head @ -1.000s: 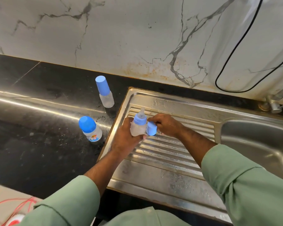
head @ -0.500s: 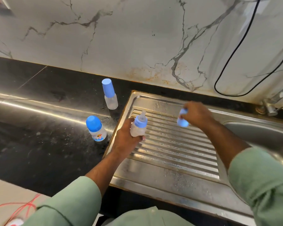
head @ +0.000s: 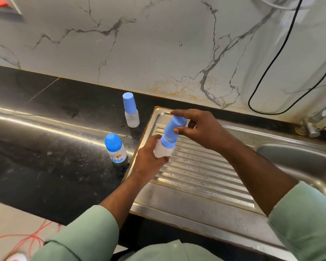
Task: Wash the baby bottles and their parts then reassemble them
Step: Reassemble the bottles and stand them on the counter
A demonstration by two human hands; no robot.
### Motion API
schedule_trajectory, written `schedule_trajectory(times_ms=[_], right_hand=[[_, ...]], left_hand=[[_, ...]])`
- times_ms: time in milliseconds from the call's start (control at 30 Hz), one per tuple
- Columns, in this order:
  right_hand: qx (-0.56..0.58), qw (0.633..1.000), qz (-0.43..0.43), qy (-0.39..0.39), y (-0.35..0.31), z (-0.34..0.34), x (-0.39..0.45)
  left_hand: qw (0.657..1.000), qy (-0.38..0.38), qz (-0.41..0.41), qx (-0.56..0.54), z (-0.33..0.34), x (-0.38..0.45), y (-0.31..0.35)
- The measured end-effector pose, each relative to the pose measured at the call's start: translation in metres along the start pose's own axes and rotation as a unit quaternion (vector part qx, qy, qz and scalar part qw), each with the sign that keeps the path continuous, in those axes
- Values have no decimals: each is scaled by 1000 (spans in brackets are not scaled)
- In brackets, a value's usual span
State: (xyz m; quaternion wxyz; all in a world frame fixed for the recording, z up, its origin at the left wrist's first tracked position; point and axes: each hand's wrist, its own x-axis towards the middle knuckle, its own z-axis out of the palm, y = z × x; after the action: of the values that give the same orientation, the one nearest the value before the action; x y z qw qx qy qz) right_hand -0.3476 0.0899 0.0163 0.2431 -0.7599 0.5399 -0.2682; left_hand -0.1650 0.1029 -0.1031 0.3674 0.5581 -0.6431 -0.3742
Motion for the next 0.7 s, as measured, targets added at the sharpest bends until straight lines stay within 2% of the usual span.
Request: schedule_trajectory(times_ms=[233, 300, 433, 533, 633, 700], right_hand=[[-16, 999, 16, -23, -4, 8, 2], [-27, 999, 24, -2, -5, 13, 1], [-39, 996, 41, 70, -7, 32, -5], [10, 993, 80, 83, -7, 49, -7], [43, 993, 80, 70, -13, 62, 0], [131, 985, 104, 42, -17, 67, 6]], left_hand=[[999, 1, 23, 39, 1, -4, 6], [996, 19, 41, 71, 3, -8, 9], [994, 78, 45, 67, 5, -17, 15], [993, 79, 64, 56, 1, -17, 15], [992, 87, 70, 56, -9, -16, 16], [995, 76, 55, 42, -19, -13, 10]])
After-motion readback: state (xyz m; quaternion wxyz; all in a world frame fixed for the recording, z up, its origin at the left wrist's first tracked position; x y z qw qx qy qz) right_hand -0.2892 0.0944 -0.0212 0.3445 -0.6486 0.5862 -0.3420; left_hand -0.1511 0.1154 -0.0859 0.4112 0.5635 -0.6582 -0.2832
